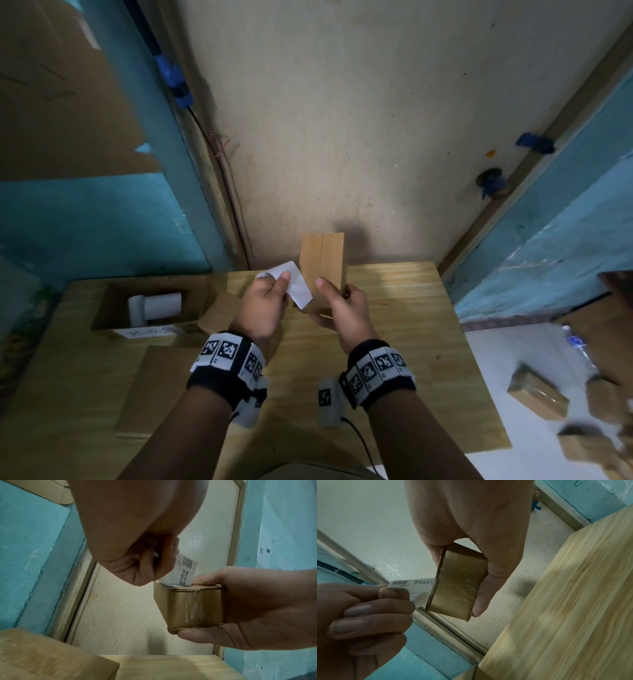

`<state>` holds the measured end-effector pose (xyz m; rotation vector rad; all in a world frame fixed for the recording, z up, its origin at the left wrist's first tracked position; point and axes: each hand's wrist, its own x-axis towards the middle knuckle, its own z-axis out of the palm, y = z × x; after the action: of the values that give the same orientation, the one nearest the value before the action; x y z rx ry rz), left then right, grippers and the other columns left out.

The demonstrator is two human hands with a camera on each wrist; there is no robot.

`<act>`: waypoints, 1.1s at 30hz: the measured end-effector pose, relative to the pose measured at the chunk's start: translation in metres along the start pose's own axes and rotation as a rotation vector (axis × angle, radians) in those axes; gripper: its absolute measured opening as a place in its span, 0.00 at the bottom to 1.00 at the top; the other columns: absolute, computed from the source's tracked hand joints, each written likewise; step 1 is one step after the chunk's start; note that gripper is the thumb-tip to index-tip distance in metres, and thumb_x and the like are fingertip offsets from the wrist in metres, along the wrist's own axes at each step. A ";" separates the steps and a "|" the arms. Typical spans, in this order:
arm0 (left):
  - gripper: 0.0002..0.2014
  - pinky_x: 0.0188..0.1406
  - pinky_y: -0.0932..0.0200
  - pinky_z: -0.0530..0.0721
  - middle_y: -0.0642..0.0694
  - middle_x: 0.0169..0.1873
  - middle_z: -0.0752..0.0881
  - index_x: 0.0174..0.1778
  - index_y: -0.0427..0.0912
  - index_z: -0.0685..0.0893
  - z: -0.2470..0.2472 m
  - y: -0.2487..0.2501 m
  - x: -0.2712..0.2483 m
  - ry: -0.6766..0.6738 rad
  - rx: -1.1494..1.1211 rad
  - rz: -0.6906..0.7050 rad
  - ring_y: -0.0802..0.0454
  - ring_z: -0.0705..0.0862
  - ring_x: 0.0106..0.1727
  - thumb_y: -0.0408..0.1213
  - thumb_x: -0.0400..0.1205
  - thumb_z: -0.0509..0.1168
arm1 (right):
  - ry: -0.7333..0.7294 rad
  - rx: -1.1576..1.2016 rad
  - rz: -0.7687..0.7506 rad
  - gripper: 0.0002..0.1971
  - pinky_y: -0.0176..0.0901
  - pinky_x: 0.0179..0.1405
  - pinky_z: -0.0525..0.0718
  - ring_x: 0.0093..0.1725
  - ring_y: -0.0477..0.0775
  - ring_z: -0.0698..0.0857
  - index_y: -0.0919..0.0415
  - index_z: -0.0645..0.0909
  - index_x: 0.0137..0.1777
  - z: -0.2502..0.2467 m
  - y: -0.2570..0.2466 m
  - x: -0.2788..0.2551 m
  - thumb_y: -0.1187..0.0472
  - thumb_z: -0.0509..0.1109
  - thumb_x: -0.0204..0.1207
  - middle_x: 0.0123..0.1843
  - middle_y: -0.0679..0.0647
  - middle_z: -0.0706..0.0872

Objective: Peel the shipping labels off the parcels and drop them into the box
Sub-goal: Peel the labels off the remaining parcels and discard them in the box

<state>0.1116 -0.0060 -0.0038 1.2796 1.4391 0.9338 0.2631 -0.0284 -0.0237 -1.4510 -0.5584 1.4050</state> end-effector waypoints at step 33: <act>0.26 0.24 0.67 0.71 0.41 0.18 0.70 0.23 0.31 0.71 -0.003 0.014 0.001 0.085 -0.055 -0.031 0.59 0.70 0.15 0.41 0.87 0.58 | -0.111 0.129 0.047 0.28 0.55 0.49 0.93 0.59 0.71 0.92 0.63 0.82 0.70 -0.007 0.006 0.011 0.49 0.79 0.75 0.64 0.64 0.90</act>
<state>0.1124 -0.0025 0.0104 1.1865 1.4843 1.0107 0.2697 -0.0239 -0.0351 -1.2962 -0.4964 1.5375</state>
